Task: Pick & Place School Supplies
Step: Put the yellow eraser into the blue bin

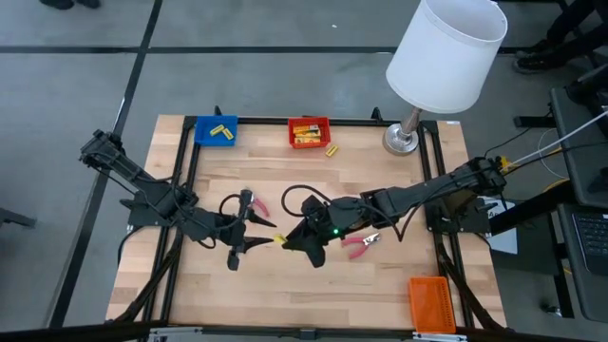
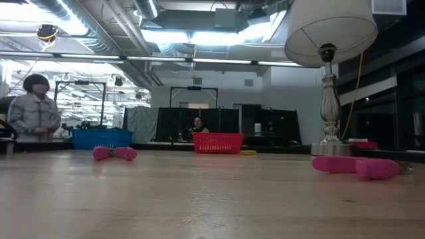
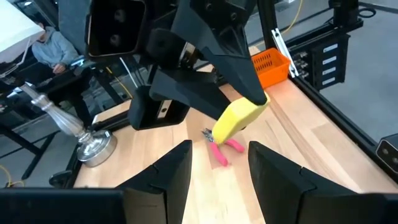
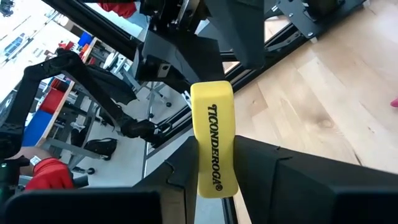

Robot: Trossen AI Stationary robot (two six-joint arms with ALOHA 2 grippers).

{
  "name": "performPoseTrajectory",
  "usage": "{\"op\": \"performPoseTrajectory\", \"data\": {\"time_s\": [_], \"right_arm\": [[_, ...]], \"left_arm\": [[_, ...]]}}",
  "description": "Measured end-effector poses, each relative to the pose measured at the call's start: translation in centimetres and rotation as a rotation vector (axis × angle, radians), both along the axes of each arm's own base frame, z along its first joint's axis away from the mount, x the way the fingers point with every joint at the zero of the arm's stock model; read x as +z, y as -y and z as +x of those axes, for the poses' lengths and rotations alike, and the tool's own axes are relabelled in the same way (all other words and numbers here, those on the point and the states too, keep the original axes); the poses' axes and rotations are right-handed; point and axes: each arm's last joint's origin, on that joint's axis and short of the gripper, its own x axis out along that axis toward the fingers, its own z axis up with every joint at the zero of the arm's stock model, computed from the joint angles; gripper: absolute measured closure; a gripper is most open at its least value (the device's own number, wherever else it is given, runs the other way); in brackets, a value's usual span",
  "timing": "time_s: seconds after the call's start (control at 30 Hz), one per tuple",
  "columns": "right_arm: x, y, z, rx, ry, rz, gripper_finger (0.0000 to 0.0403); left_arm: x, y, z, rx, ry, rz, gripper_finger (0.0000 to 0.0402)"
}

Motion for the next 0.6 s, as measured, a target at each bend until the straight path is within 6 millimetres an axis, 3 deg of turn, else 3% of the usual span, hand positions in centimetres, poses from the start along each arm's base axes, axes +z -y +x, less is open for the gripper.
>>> {"op": "performPoseTrajectory", "data": {"time_s": [0.6], "right_arm": [[0.10, 0.14, 0.08, -0.024, 0.019, -0.022, 0.0316]], "left_arm": [[0.01, 0.31, 0.41, -0.013, 0.021, -0.020, 0.0247]]}}
